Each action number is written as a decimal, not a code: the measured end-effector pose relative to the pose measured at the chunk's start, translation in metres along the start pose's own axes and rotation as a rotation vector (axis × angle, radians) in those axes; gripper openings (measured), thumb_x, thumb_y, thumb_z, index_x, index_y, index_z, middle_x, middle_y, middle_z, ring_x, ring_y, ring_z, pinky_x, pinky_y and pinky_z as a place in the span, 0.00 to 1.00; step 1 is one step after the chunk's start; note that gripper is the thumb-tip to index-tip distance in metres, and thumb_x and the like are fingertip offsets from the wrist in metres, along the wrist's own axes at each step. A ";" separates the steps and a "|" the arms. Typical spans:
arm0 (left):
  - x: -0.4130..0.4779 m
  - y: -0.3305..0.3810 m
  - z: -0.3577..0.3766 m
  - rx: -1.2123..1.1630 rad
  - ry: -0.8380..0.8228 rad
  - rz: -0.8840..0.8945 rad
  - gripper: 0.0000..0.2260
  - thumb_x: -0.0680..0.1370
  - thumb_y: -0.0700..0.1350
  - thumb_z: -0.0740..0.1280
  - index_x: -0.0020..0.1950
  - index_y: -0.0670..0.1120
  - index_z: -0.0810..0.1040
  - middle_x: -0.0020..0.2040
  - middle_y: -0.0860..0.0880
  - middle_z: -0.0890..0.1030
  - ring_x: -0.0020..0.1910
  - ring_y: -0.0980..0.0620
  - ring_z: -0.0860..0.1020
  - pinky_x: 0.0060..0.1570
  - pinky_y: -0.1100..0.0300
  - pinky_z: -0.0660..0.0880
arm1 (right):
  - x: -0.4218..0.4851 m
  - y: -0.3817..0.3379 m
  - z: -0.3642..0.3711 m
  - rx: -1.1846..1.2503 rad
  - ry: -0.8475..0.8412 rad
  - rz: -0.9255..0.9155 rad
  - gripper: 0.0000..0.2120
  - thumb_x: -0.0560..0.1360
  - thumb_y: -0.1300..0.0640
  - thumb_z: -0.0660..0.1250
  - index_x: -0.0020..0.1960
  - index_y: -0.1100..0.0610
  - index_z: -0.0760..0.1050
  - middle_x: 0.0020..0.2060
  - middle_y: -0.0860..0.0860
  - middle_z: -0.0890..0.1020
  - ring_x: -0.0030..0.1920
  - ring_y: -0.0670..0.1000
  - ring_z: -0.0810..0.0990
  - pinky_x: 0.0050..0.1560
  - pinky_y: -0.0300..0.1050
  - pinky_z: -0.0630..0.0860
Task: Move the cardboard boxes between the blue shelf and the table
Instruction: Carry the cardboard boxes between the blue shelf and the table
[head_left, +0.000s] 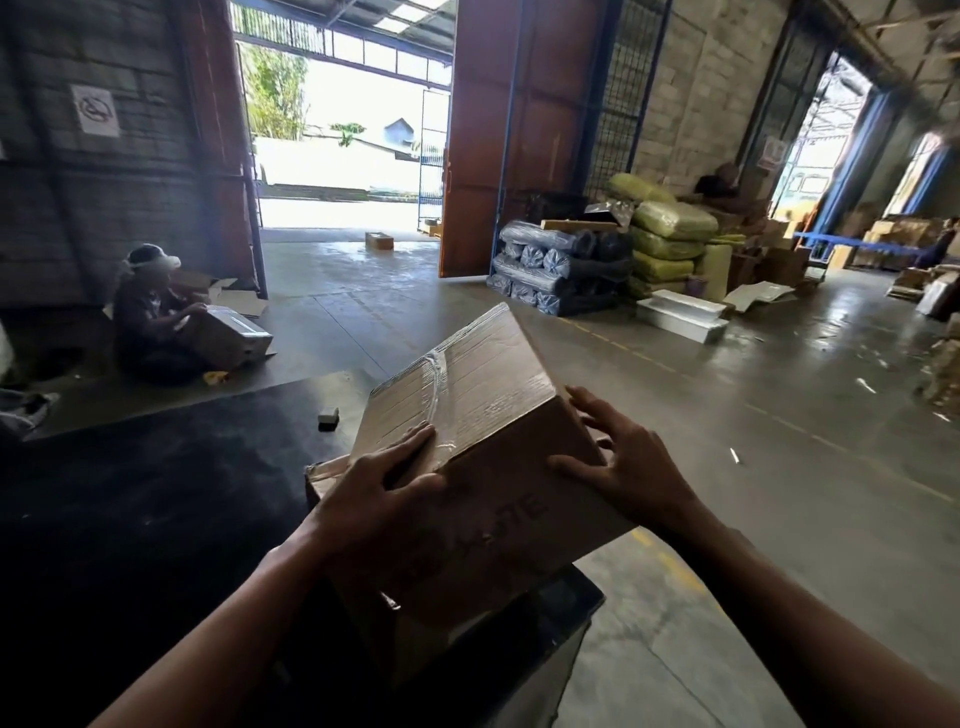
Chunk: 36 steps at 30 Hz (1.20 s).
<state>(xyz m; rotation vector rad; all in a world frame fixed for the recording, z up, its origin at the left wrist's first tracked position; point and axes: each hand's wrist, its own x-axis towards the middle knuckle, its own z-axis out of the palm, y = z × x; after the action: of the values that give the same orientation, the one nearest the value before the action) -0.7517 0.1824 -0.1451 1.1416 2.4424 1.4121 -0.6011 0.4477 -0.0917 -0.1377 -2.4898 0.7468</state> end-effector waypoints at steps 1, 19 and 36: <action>-0.001 0.000 0.000 0.005 0.007 0.001 0.32 0.73 0.56 0.72 0.75 0.53 0.67 0.73 0.60 0.65 0.70 0.69 0.61 0.71 0.71 0.55 | 0.004 -0.007 0.004 -0.037 0.006 -0.069 0.40 0.67 0.42 0.78 0.75 0.42 0.64 0.68 0.44 0.75 0.65 0.41 0.74 0.64 0.40 0.72; -0.034 -0.026 -0.010 -0.136 0.235 -0.299 0.53 0.60 0.71 0.75 0.78 0.51 0.62 0.70 0.54 0.73 0.64 0.56 0.75 0.68 0.56 0.71 | -0.007 0.035 0.025 0.062 0.105 0.095 0.38 0.63 0.47 0.81 0.69 0.46 0.71 0.58 0.39 0.78 0.54 0.44 0.79 0.55 0.41 0.75; -0.065 -0.048 -0.035 0.314 0.023 0.041 0.45 0.63 0.73 0.70 0.76 0.57 0.63 0.77 0.61 0.57 0.76 0.65 0.53 0.76 0.53 0.56 | 0.012 0.057 0.077 -0.115 -0.126 -0.012 0.42 0.64 0.38 0.76 0.73 0.55 0.71 0.72 0.50 0.71 0.74 0.52 0.63 0.73 0.44 0.57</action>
<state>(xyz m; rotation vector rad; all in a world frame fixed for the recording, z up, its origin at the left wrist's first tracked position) -0.7471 0.1017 -0.1804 1.2433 2.7423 1.0807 -0.6544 0.4617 -0.1715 -0.1203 -2.6513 0.6245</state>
